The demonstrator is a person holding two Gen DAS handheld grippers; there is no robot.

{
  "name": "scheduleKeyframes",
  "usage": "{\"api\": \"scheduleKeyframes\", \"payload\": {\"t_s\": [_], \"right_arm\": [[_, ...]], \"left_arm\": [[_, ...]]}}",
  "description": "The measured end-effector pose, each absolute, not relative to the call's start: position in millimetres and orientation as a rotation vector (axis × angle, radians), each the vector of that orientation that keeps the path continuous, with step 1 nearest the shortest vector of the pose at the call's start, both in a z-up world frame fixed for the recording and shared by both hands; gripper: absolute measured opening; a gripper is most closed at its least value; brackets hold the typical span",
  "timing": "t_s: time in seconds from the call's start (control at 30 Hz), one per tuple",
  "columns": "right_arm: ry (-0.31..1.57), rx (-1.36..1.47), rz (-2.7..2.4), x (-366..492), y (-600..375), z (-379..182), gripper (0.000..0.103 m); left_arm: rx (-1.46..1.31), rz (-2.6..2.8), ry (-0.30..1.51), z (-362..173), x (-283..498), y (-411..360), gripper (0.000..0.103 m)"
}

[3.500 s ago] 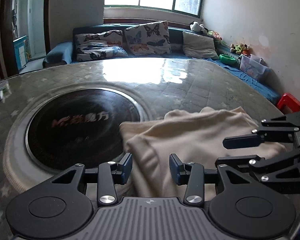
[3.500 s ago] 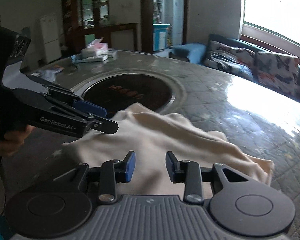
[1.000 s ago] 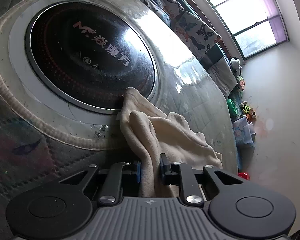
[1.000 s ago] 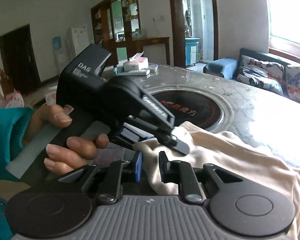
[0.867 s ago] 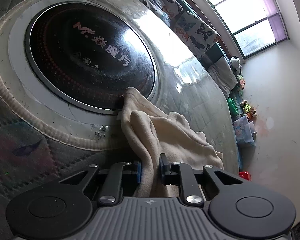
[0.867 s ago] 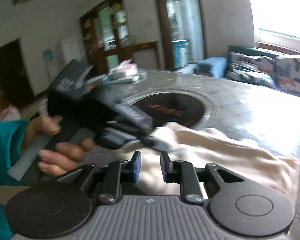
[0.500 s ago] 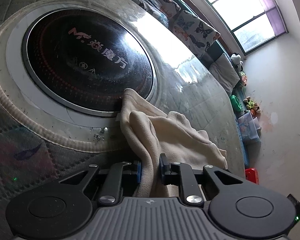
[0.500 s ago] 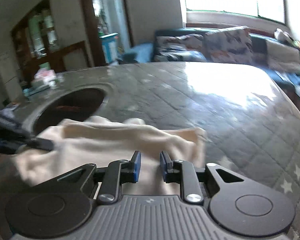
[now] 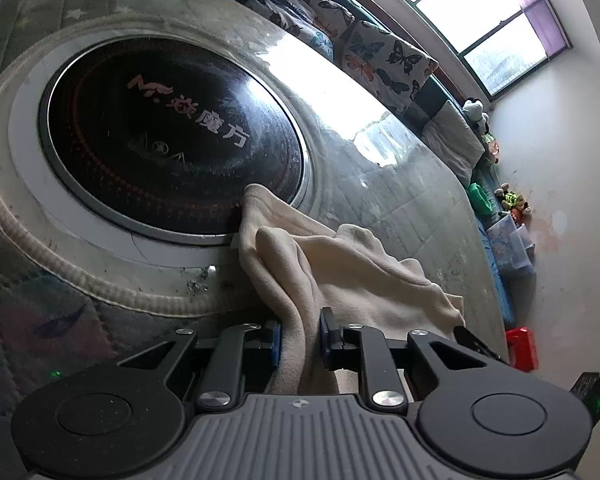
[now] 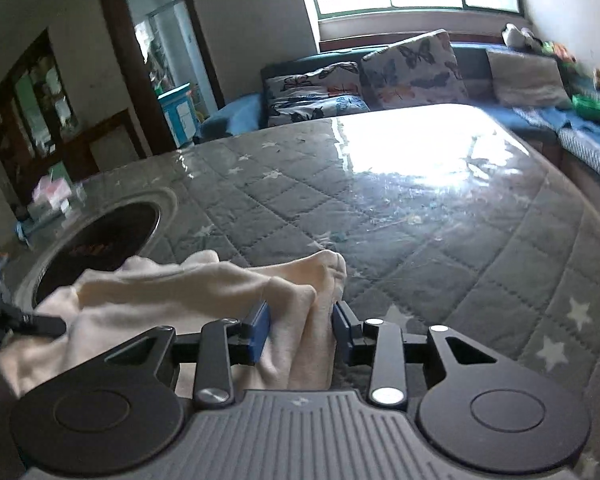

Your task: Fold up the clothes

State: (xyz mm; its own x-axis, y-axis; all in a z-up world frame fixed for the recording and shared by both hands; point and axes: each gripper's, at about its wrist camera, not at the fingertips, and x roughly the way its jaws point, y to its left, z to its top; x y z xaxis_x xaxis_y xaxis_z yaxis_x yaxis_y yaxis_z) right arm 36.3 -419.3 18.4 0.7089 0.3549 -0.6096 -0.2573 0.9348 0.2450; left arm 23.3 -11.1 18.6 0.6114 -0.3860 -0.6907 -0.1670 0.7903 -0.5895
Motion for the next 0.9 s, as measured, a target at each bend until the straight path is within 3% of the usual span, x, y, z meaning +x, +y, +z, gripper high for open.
{"api": "scheduleKeyframes", "payload": {"t_s": [0.17,0.2,0.23,0.33,0.9], "right_arm": [[0.694,0.166,0.328,35.8,-419.4,16.0,0.037],[0.696,0.163,0.337,34.8,-417.9,16.2,0.033],[0.699,0.164,0.348,33.7,-416.3,16.6,0.02],[0.687,0.17,0.356,28.4,-413.4,20.2,0.011],[0.472,0.145,0.292,0.0,-438.0,95.4,0.009]], "left_arm": [[-0.624,-0.138,0.92,22.1,24.2,-14.5,0.02],[-0.602,-0.138,0.915,23.7,24.2,-16.4,0.02],[-0.578,-0.137,0.907,25.3,24.2,-18.2,0.02],[-0.519,-0.143,0.881,31.7,22.9,-21.8,0.018],[-0.326,-0.285,0.781,91.2,58.4,-78.9,0.016]]}}
